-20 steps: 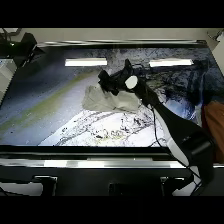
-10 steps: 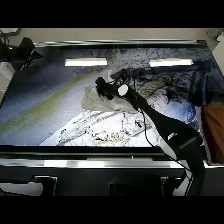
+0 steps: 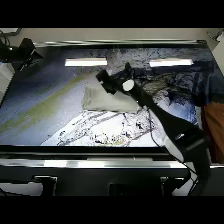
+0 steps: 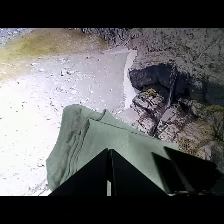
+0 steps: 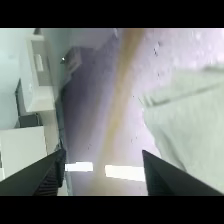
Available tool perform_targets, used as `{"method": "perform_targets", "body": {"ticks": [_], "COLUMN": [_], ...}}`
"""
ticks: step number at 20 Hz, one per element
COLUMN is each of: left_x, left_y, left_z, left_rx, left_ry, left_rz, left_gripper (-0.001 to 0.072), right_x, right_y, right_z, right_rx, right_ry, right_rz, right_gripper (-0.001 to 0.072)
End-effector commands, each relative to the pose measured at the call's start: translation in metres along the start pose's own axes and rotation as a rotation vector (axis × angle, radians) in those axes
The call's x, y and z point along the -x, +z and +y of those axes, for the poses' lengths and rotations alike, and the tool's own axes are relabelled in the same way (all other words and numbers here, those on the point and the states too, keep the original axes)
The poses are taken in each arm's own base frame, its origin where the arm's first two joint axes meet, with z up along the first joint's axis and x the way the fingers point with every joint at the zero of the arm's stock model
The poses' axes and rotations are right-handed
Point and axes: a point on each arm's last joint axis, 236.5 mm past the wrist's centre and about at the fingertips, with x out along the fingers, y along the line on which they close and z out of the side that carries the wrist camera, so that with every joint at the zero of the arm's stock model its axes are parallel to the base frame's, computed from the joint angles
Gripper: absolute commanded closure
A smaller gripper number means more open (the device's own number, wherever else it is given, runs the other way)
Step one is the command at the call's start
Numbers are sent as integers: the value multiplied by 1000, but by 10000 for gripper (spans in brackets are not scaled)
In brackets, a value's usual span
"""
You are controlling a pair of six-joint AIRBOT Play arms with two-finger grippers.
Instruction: Fold the clothes and pants, and hang the long-sleeved shirts on hangers.
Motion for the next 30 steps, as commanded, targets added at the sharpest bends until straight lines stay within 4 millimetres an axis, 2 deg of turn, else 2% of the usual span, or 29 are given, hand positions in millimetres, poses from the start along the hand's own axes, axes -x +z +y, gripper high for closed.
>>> {"method": "perform_targets", "body": {"ticks": [1, 3, 5, 7, 8, 10, 12, 14, 16, 20, 23, 30], "left_x": [2, 3, 3, 3, 3, 3, 3, 3, 3, 3, 3, 3], "left_y": [1, 0, -3, -7, -8, -11, -11, -11, -11, -11, -11, -11], "left_z": [-1, -1, 0, 1, 1, 2, 2, 2, 2, 2, 3, 2], "left_rx": [-13, -28, -43, -54, -66, -89, -106, -105, -105, -105, -105, -127], "left_ry": [-1, -1, 2, 7, 9, 10, 11, 11, 11, 11, 11, 11], "left_rz": [-4, -3, 8, 26, 33, 42, 45, 45, 45, 46, 46, 46], "left_gripper": [686, 686, 685, 685, 684, 684, 684, 684, 684, 684, 684, 684], "right_x": [66, 117, 157, 179, 183, 177, 164, 151, 139, 122, 111, 73], "right_y": [63, 104, 123, 129, 129, 118, 96, 76, 69, 63, 49, 26], "right_z": [0, -36, -83, -120, -134, -161, -182, -198, -209, -219, -223, -215], "right_rx": [69, 75, 55, 46, 52, 55, 47, 38, 41, 48, 46, 102], "right_ry": [-13, -78, -153, -185, -193, -200, -187, -176, -178, -186, -192, -224], "right_rz": [20, 74, 153, 225, 253, 328, 428, 504, 521, 514, 547, 518], "right_gripper": [41, 36, 29, 24, 18, 15, 15, 15, 15, 16, 18, 62]}}
